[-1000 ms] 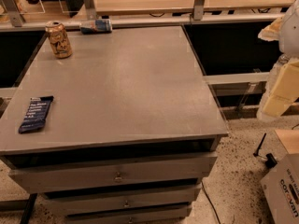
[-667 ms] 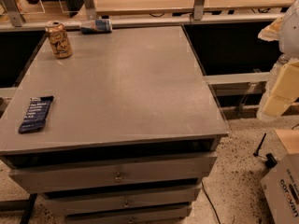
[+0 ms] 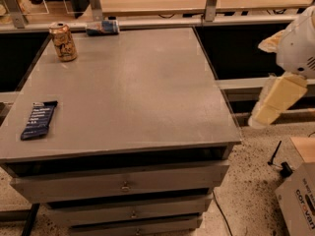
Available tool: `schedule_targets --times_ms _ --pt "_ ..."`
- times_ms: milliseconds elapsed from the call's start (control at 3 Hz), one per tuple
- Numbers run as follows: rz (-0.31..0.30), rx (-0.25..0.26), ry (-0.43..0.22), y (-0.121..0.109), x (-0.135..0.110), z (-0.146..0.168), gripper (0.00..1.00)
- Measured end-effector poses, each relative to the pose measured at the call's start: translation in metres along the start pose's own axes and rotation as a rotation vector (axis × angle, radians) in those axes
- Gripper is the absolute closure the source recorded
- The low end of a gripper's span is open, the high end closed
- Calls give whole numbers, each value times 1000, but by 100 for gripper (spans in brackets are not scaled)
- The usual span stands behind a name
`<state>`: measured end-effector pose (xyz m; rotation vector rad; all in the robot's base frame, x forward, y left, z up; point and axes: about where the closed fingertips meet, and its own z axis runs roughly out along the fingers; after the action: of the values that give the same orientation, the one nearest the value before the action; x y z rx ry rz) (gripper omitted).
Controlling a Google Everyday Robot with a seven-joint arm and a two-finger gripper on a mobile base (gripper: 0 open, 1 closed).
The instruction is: Move orange can near rxbar blueberry
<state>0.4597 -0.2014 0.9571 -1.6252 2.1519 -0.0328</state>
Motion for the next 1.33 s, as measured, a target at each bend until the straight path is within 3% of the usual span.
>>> schedule_targets --times_ms 333,667,1000,1333 --pt "-11 1 -153 -14 -41 53 0" --pt "-6 68 -192 -31 -52 51 0" --pt "-6 67 -191 -31 -52 51 0" --pt "-9 76 -261 -34 -60 52 0"
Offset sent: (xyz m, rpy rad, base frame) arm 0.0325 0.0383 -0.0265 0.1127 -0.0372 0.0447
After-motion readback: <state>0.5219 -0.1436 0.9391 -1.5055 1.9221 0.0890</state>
